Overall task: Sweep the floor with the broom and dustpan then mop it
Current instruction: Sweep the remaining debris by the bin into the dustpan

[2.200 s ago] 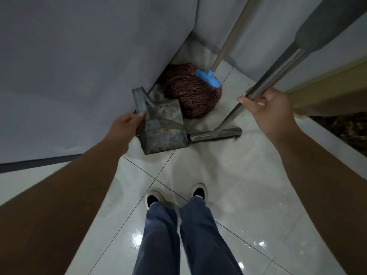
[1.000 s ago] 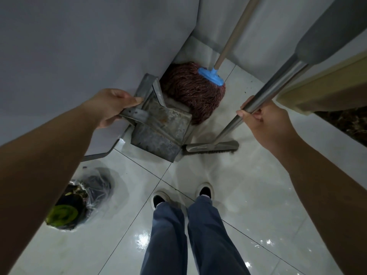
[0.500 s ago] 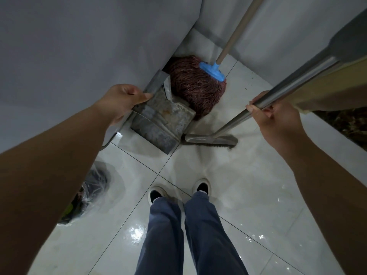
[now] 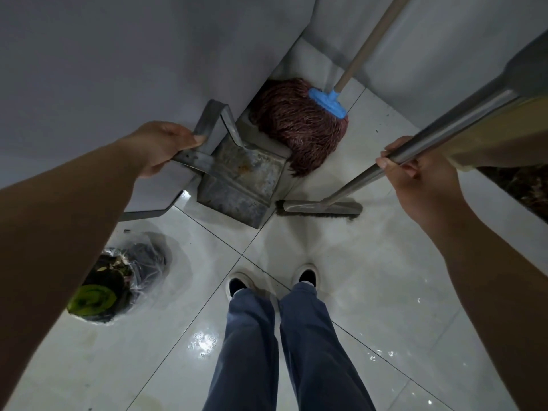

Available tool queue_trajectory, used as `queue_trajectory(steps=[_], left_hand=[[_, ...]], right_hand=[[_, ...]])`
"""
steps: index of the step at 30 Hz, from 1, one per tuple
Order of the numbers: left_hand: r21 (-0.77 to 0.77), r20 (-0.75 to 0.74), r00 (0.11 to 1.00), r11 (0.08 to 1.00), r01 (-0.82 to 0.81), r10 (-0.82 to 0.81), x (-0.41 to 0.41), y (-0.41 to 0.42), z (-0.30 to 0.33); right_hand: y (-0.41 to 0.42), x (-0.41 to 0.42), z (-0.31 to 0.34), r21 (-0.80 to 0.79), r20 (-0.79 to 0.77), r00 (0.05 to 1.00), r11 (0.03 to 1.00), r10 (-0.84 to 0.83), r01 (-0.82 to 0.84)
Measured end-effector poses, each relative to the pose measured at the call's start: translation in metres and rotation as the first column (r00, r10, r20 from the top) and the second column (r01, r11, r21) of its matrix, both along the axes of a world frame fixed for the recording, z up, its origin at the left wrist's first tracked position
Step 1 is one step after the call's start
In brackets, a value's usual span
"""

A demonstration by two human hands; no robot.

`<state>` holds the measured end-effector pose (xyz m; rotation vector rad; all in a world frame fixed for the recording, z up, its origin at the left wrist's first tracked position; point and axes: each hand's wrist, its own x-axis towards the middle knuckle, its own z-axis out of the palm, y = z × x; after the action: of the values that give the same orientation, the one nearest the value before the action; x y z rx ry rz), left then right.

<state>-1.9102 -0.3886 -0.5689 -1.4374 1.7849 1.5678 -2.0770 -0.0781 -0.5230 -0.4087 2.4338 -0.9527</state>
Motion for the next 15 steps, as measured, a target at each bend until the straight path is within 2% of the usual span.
queue_trajectory(steps=[2, 7, 11, 15], left_hand=[[0.01, 0.009, 0.999, 0.999, -0.037, 0.037, 0.008, 0.001, -0.001], [0.075, -0.097, 0.99, 0.993, -0.095, 0.102, 0.005, 0.02, -0.004], [0.087, -0.074, 0.997, 0.996, 0.025, -0.019, 0.004, 0.023, -0.002], [0.075, -0.02, 0.999, 0.997, 0.029, -0.028, 0.007, 0.014, 0.001]], right_hand=[[0.0, 0.002, -0.001, 0.022, -0.001, 0.999, 0.999, 0.033, -0.033], [-0.001, 0.011, 0.001, 0.036, 0.021, 0.997, 0.996, 0.076, -0.077], [0.0, 0.016, 0.002, 0.031, 0.032, 0.994, 0.994, 0.105, -0.106], [0.001, 0.023, 0.003, 0.022, 0.038, 0.995, 0.995, 0.095, -0.096]])
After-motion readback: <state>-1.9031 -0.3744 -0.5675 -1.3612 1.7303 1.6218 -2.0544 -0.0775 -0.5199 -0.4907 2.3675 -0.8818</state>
